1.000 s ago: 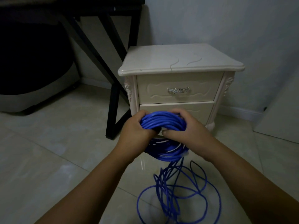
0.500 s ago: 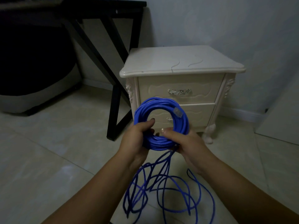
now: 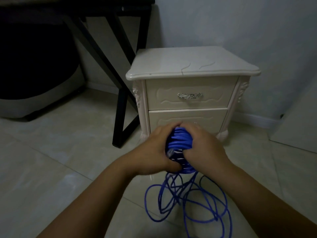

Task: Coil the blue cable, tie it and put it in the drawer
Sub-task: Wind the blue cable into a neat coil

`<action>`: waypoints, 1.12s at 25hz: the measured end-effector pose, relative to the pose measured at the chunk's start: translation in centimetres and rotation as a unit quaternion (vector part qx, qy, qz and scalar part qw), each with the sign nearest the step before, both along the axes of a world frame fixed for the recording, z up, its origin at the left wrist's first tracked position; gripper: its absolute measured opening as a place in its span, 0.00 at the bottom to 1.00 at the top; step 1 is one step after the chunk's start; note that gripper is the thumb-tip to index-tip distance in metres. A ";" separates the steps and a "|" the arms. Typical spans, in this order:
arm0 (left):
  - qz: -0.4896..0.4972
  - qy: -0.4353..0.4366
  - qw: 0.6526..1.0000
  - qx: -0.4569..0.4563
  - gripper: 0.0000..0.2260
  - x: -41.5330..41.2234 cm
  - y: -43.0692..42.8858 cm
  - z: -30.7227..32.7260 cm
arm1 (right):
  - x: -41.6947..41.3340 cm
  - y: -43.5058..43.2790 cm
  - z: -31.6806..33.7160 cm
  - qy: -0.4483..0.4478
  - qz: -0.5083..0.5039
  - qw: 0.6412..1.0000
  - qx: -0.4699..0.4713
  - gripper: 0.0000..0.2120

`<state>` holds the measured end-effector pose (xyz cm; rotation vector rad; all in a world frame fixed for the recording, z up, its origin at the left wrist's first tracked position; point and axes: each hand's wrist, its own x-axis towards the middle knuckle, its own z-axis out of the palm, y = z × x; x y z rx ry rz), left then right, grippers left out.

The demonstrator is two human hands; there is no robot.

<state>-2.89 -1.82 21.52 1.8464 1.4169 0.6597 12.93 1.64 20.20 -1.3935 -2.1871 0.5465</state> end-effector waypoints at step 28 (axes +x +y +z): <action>0.225 -0.362 0.903 -0.059 0.18 0.6 1.0 -0.6 | 0.1 1.0 0.1 0.389 -0.080 0.899 -0.184 0.13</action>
